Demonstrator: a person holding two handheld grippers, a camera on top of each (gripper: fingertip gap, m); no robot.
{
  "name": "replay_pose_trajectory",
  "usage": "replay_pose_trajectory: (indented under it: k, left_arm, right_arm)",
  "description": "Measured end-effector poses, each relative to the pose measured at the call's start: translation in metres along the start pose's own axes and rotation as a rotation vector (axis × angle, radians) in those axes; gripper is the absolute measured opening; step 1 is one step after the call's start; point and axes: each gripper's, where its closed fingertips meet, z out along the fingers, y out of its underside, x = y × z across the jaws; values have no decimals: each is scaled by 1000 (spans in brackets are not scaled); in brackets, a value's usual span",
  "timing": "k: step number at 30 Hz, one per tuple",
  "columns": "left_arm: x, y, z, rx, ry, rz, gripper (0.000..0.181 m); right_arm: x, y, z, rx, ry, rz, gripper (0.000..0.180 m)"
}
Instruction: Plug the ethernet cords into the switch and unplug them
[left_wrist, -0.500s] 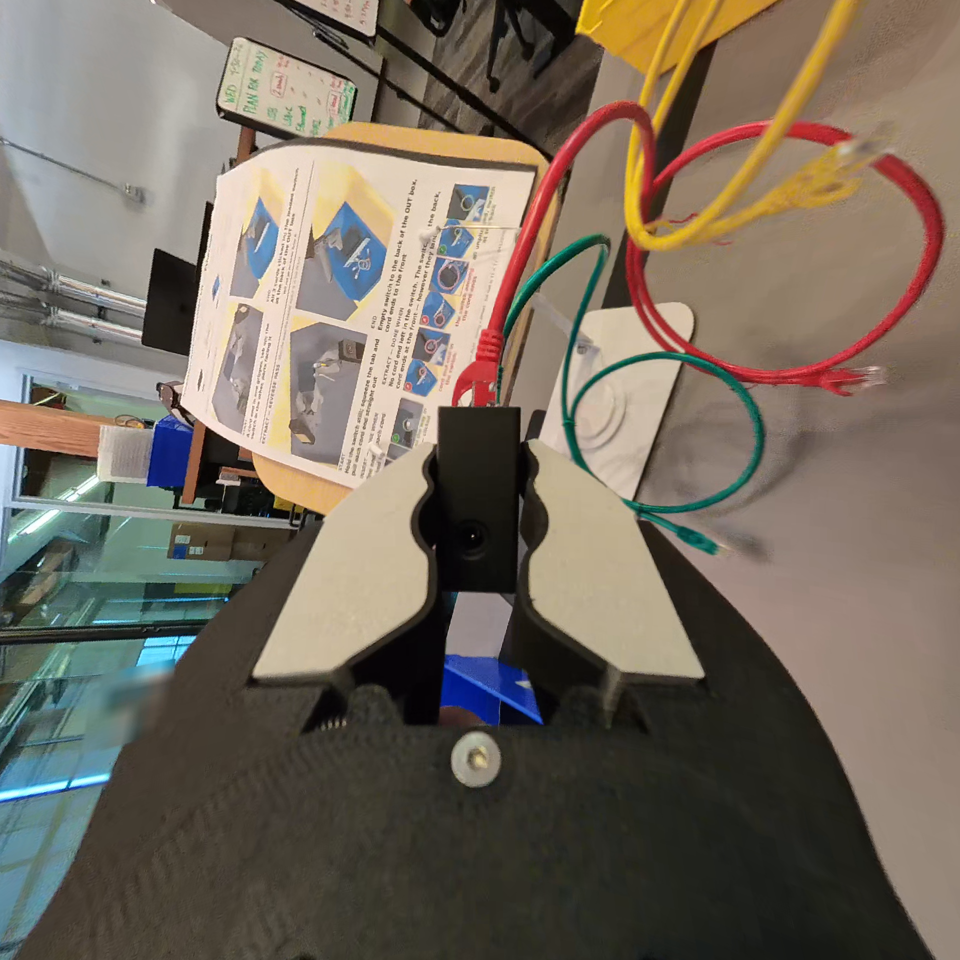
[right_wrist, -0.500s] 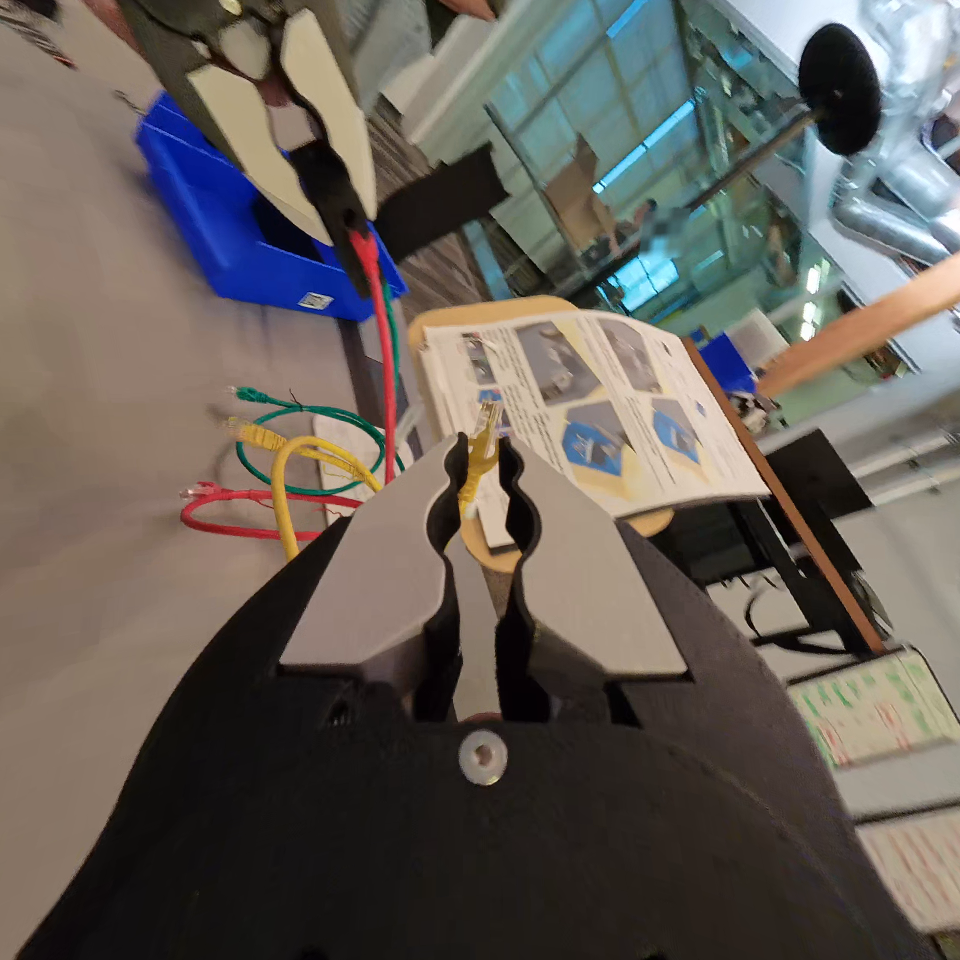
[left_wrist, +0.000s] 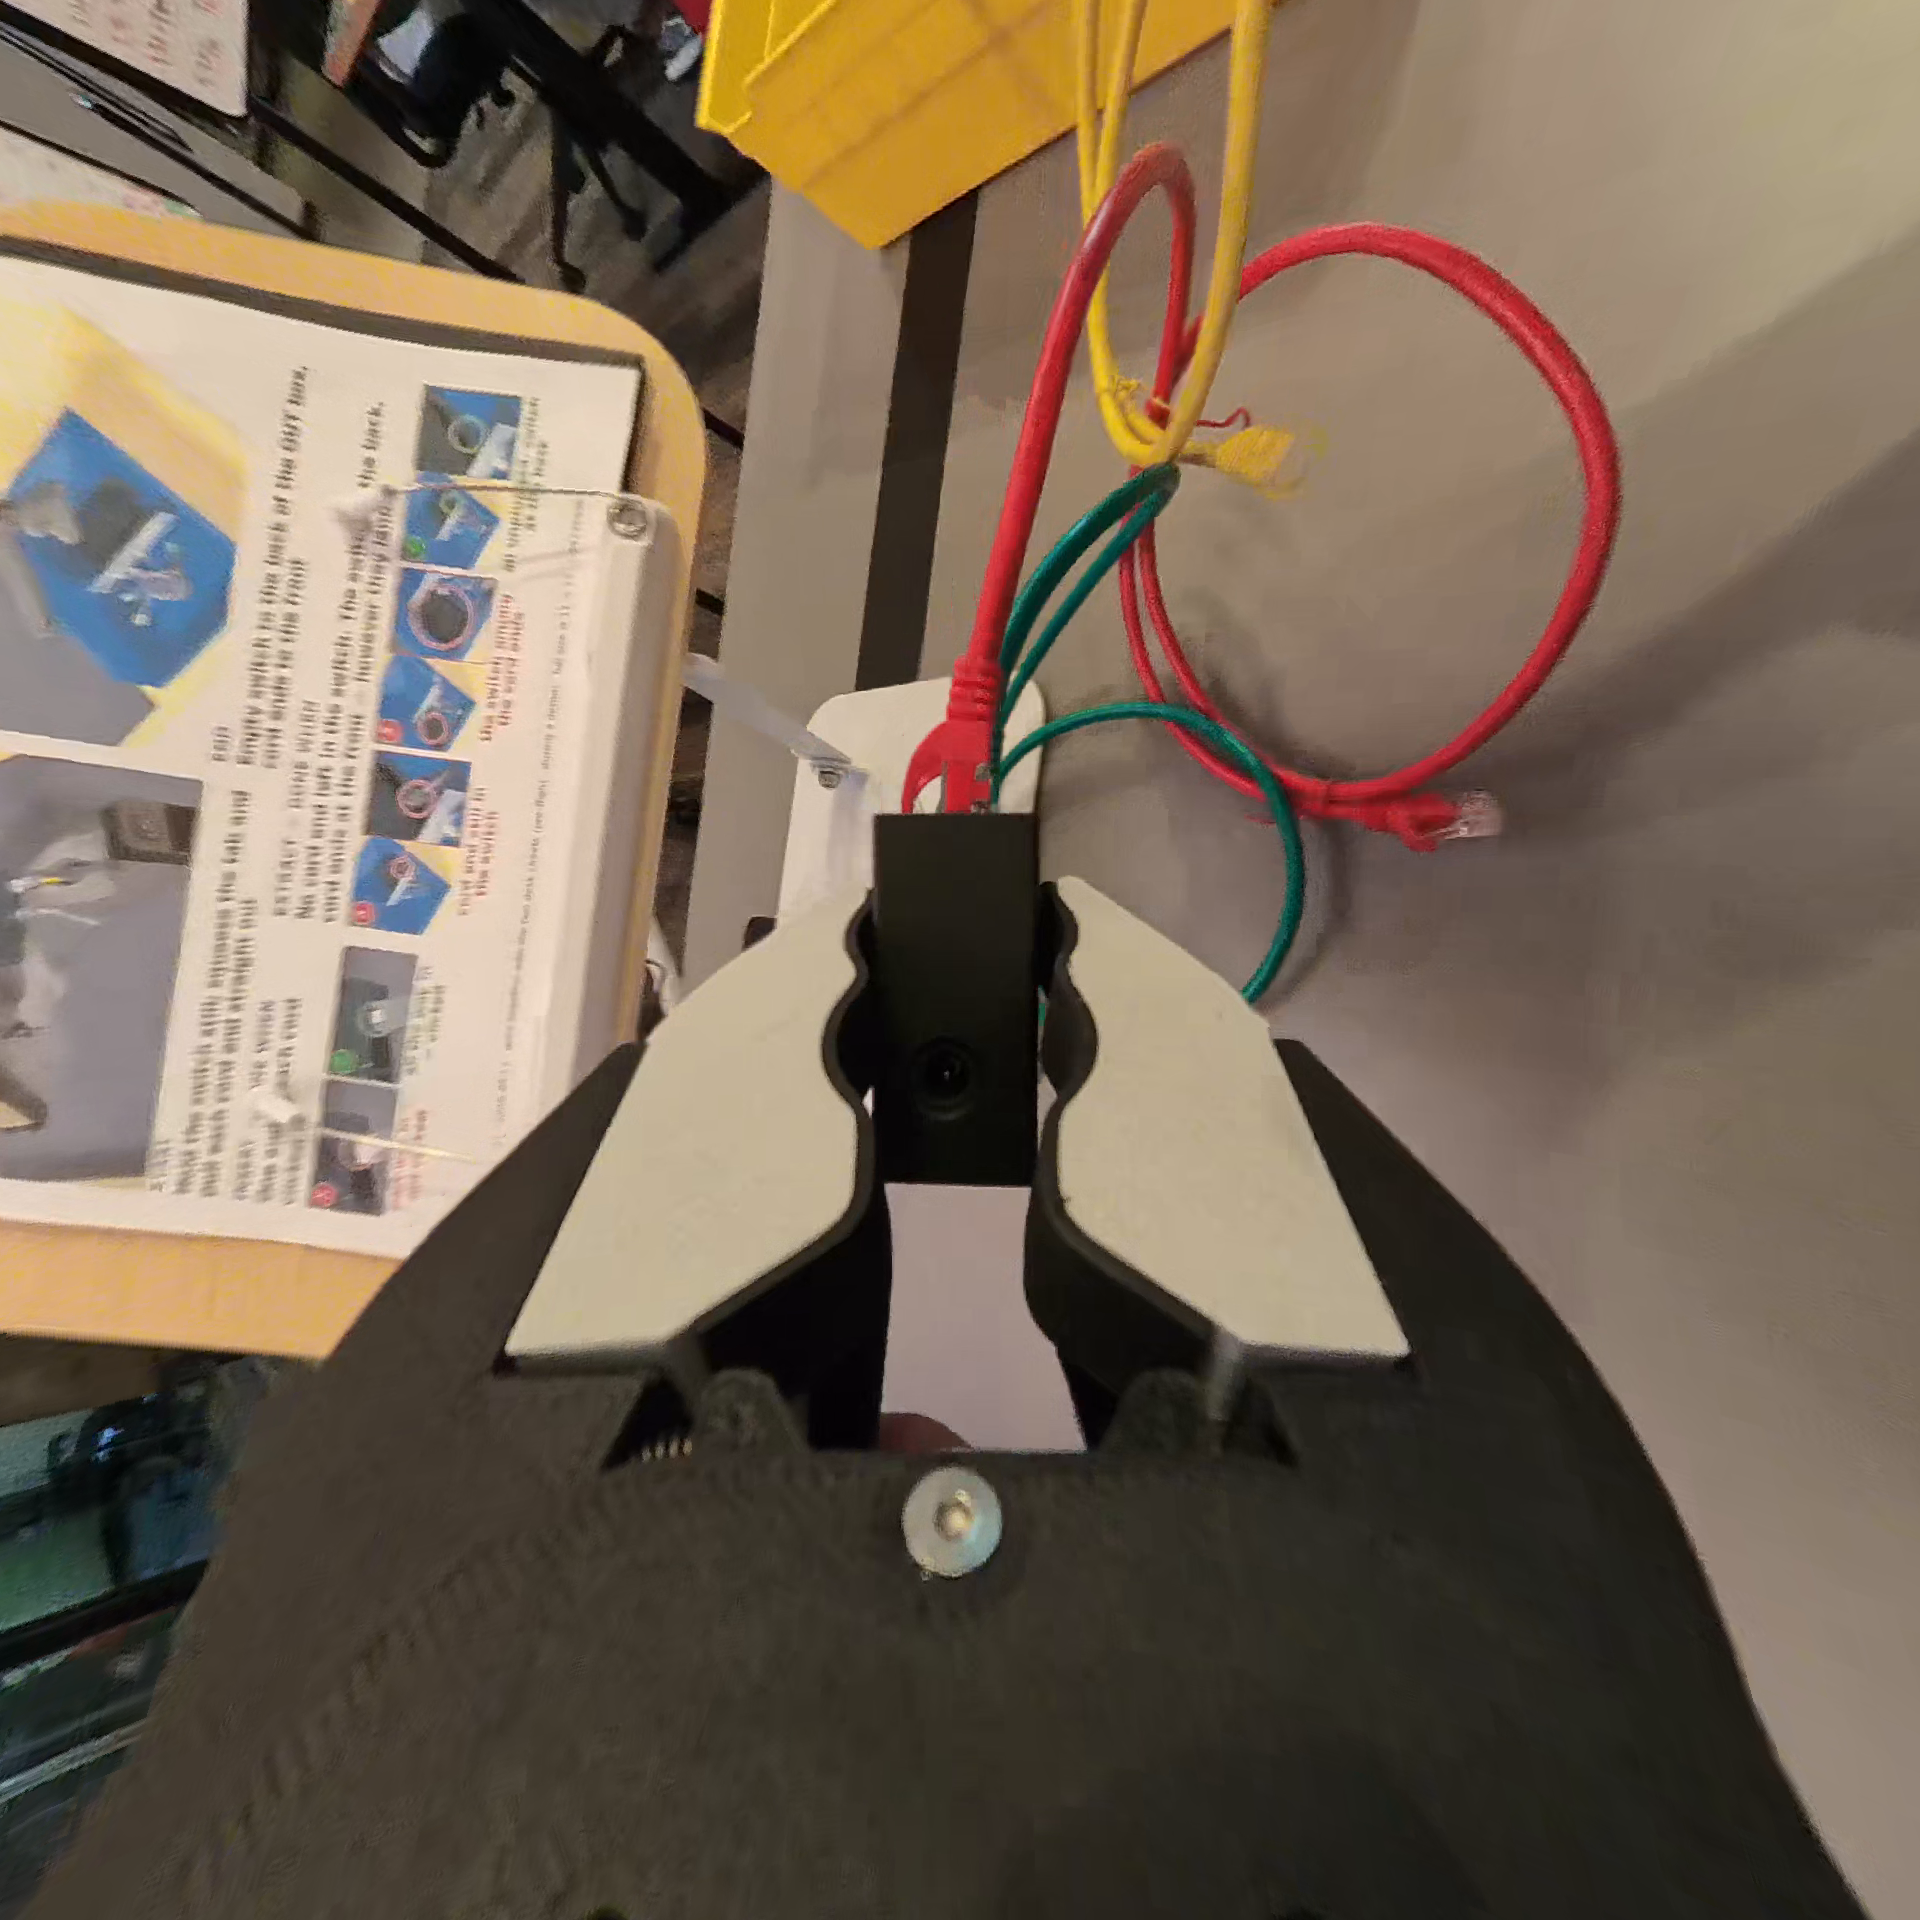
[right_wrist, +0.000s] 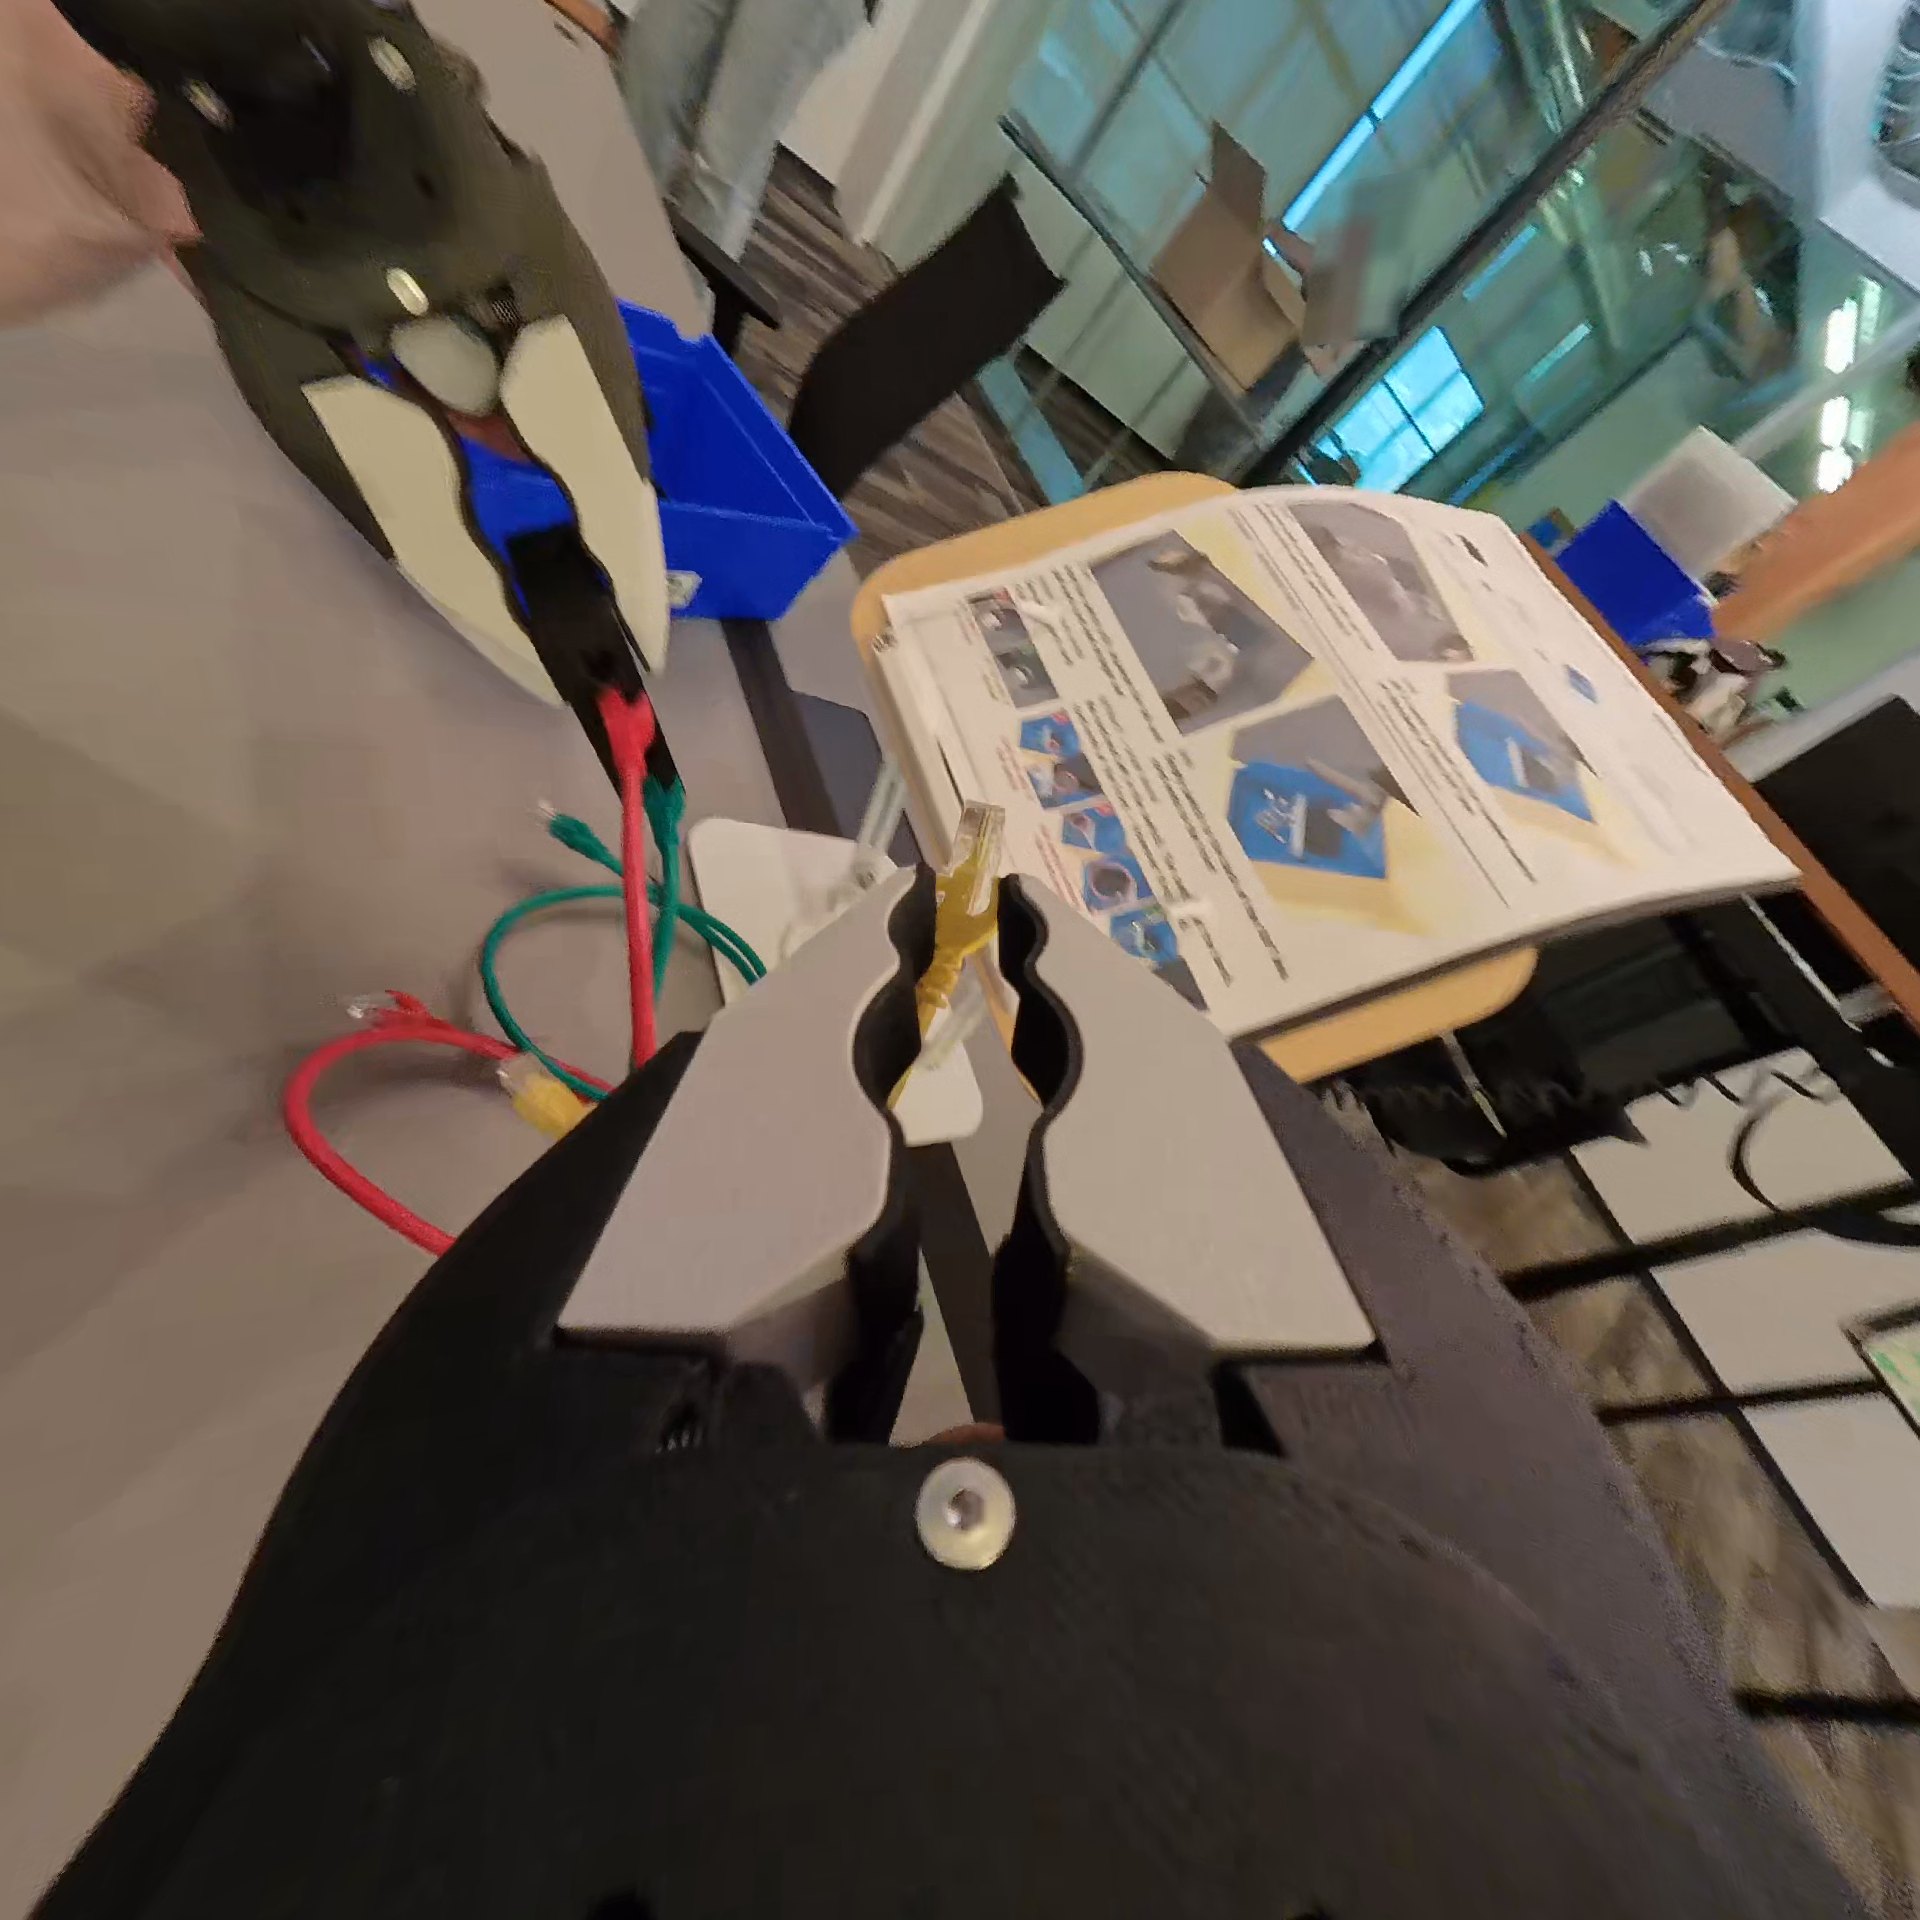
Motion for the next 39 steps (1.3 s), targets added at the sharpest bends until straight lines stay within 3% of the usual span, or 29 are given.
replay_pose_trajectory:
  k: [5, 9, 12, 18, 25, 28, 33, 39]
  left_arm:
    - [23, -4, 10, 2, 104, 25, 27]
    - [58, -19, 17, -9, 236, 92, 27]
    - [91, -24, 28, -65, 348, 153, 27]
    - [119, -1, 47, -205, 461, 175, 27]
    - [93, 65, 51, -297, 456, -30, 27]
    - [79, 93, 47, -344, 419, -103, 27]
    - [61, 104, 43, -329, 355, -165, 27]
    - [57, 100, 48, -295, 330, -148, 27]
  right_arm:
    - [-6, -10, 36, 32, -33, 68, 10]
    - [6, 17, 70, -26, 34, 199, 10]
    - [25, 32, 70, 16, 113, 321, 10]
    - [74, 46, 10, 87, 336, 420, 9]
    - [114, 59, -85, 136, 610, 464, 9]
    - [119, 50, -106, 122, 676, 441, 9]
    - [106, 43, -86, -2, 547, 397, 9]
    - [1, 62, -49, -254, 130, 392, 9]
